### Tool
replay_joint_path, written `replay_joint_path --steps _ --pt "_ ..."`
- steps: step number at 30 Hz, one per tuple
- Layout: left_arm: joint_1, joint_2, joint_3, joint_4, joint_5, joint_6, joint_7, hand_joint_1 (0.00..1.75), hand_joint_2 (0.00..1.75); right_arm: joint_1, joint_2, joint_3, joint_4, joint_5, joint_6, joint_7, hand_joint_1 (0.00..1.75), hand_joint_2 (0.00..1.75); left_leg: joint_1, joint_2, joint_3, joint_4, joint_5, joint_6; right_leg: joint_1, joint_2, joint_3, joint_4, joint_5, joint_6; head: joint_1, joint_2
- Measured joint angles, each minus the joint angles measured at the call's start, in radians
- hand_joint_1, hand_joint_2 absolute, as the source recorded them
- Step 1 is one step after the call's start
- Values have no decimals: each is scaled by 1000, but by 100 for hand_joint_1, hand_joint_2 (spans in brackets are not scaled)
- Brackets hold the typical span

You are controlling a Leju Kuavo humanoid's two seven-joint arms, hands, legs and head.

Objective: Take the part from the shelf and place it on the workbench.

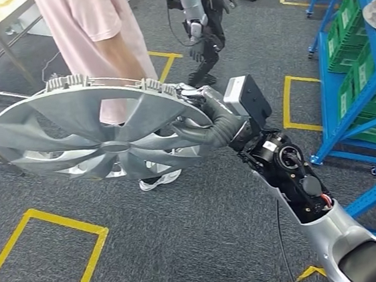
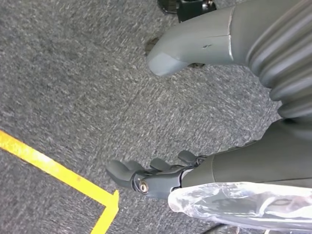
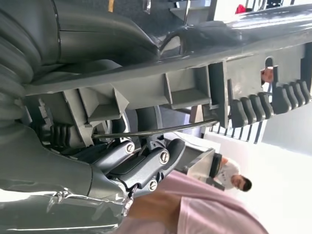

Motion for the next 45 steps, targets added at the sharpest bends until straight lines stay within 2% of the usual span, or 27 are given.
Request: replay_joint_path --steps 2,4,5,7,9,11,13,15,17,19,21,22,23,25,27,28,30,32,34,36,37,38,39,41,42,43,45 --pt "0 2 0 0 2 1 1 0 175 0 0 0 0 0 2 -2 175 175 3 -18 2 -2 2 14 -6 37 -19 49 -37 8 5 0" --pt "0 3 0 0 5 2 1 0 175 1 0 0 1 -1 8 -8 175 175 2 -37 3 -2 2 23 -9 87 -79 185 -106 11 15 0" --pt "0 3 0 0 7 2 1 0 175 1 0 0 3 -1 11 -11 175 175 1 -48 3 -2 2 25 -9 97 -114 260 -134 11 21 0" --pt "3 2 0 0 8 2 1 0 175 2 0 1 8 0 17 -18 175 175 -3 -74 4 -2 2 26 -8 104 -149 321 -136 7 29 0" --pt "4 2 0 0 9 2 1 0 175 1 0 1 12 0 19 -24 175 175 -4 -102 6 -1 2 26 -8 119 -112 221 -63 -3 34 0" --pt "3 1 0 0 10 3 1 0 175 -2 0 1 13 0 19 -28 175 175 -4 -128 4 0 4 22 -8 163 -54 82 1 -15 36 0" --pt "5 0 0 0 11 3 1 0 175 -4 0 1 14 0 19 -30 175 175 -1 -151 -5 0 9 11 -7 184 -24 22 11 -19 38 0" --pt "10 1 0 1 11 4 1 0 175 -6 2 2 15 1 19 -30 175 175 3 -168 -13 -3 15 -2 -7 162 -14 7 11 -23 40 0" --pt "14 5 0 1 11 5 1 0 175 -8 5 3 18 1 19 -30 175 175 -1 -124 -31 29 -6 -13 -10 137 -9 -5 18 -31 31 0" --pt "11 8 0 1 11 6 1 0 175 -11 7 3 19 1 19 -32 175 175 -3 -58 -87 145 -68 -23 -10 110 -7 -11 22 -37 15 0" --pt "8 6 0 1 11 5 1 0 175 -11 7 3 22 1 19 -34 175 175 0 -37 -152 276 -116 -32 -8 81 -8 -11 22 -39 4 0" --pt "8 6 0 1 11 5 1 0 175 -11 7 4 23 1 19 -33 175 175 1 -34 -163 300 -116 -35 -7 68 -8 -11 21 -39 1 0" --pt "9 6 0 1 10 5 1 0 175 -11 7 5 25 1 19 -33 175 175 2 -30 -151 278 -97 -36 -8 56 -8 -11 20 -38 -3 0" --pt "8 7 0 1 10 5 1 0 175 -11 8 6 27 1 19 -33 175 175 3 0 -74 136 -34 -37 -7 33 -5 -10 15 -32 -8 0" --pt "5 9 0 1 10 5 1 0 175 -13 8 6 28 1 19 -34 175 175 -2 31 -12 20 1 -24 0 15 -2 -6 8 -22 -11 0" --pt "4 9 0 1 10 5 2 0 175 -15 8 6 28 1 19 -34 175 175 -5 36 -3 -1 3 -15 4 7 0 -5 5 -17 -10 0" --pt "5 8 0 1 10 5 2 0 175 -16 9 7 29 1 19 -34 175 175 -7 13 -5 -1 3 3 6 -8 4 -6 0 -8 -4 0" --pt "6 9 0 1 10 6 2 0 175 -17 10 7 29 1 19 -34 175 175 -4 -6 -3 -3 4 17 1 23 -6 23 -26 3 1 0" --pt "4 9 0 1 10 6 3 0 175 -17 10 7 29 1 19 -35 175 175 -1 -26 -2 -4 6 27 -3 79 -57 141 -91 8 11 0" --pt "2 7 0 1 10 5 4 0 175 -14 10 6 30 1 18 -34 175 175 -3 -50 -1 -4 6 32 -2 101 -126 290 -148 8 22 0" --pt "2 6 0 1 10 4 5 0 175 -13 10 6 31 1 18 -34 175 175 -4 -63 0 -4 6 32 -2 103 -145 324 -150 7 25 0" --pt "2 6 0 1 10 4 6 0 175 -11 10 7 32 1 18 -34 175 175 -5 -77 1 -3 6 32 -2 105 -144 313 -131 4 28 0" --pt "2 5 0 1 10 4 6 0 175 -11 10 7 33 1 18 -33 175 175 -5 -91 2 -3 6 32 -2 110 -124 261 -93 -1 31 0" --pt "2 5 0 1 10 4 6 0 175 -12 10 6 34 2 18 -33 175 175 -6 -116 3 -1 6 29 -3 148 -62 111 -14 -11 36 0" --pt "1 4 0 1 10 4 6 0 175 -13 10 6 34 2 18 -33 175 175 -6 -128 0 0 7 26 -4 167 -38 54 6 -14 37 0" --pt "1 4 0 1 10 3 6 0 175 -14 10 6 34 2 17 -33 175 175 -4 -139 -5 1 10 21 -3 180 -24 23 11 -17 37 0" --pt "5 4 0 1 10 3 7 0 175 -15 11 7 34 2 17 -32 175 175 -1 -160 -14 -2 18 7 -3 170 -13 7 8 -20 38 0"
